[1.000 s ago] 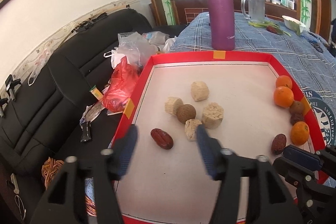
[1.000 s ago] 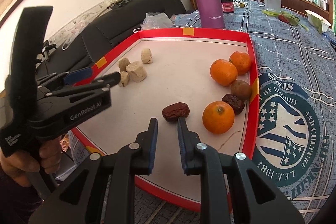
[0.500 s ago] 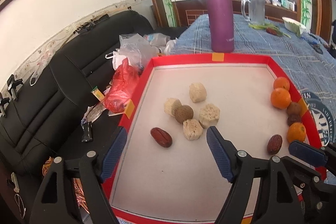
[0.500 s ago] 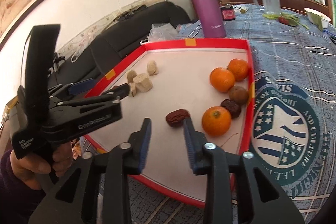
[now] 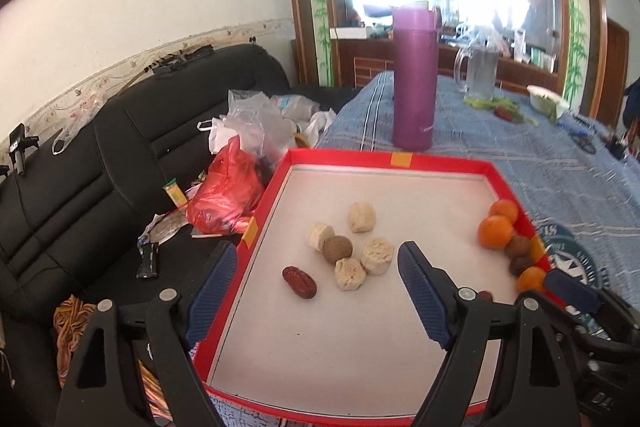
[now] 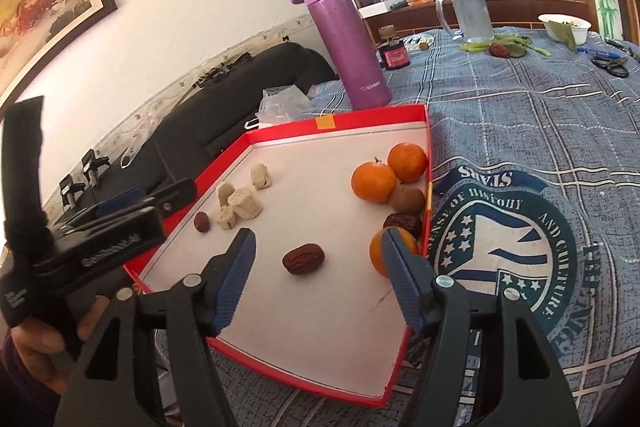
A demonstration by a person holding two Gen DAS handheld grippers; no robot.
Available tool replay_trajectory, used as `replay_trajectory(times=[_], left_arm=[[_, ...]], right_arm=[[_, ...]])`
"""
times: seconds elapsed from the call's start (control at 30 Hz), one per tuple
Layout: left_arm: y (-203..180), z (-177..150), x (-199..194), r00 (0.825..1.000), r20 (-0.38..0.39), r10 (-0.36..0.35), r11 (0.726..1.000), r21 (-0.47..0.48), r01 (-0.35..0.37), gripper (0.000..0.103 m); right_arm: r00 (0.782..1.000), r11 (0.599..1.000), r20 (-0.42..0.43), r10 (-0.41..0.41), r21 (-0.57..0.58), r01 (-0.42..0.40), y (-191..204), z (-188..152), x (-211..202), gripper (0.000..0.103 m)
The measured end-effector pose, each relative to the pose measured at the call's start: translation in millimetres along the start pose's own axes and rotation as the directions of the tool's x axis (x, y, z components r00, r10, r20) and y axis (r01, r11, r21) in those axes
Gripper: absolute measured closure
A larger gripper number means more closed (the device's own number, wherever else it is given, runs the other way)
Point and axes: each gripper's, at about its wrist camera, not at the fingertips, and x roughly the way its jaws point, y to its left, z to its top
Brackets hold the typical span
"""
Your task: Organize fruits
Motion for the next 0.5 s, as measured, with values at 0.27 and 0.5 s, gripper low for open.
replay_trajectory(times=[0.27,0.5], left_arm=[[1.5,6.7,-19.3,0.999,0.042,0.019,1.000,0.009,-0.019,0.014],[0.8,10.5,-34.1,0.995,0.091,0.026,1.000,0.014,-0.028,0.001]], right_arm=[[0.997,0.997,0.002,-0.082,-0.013,0.082,0.0,5.4,-4.1,0.036],[0.990,0.990,0.062,-0.130,-0.046,0.133,7.9,18.7,-26.0,0.036]])
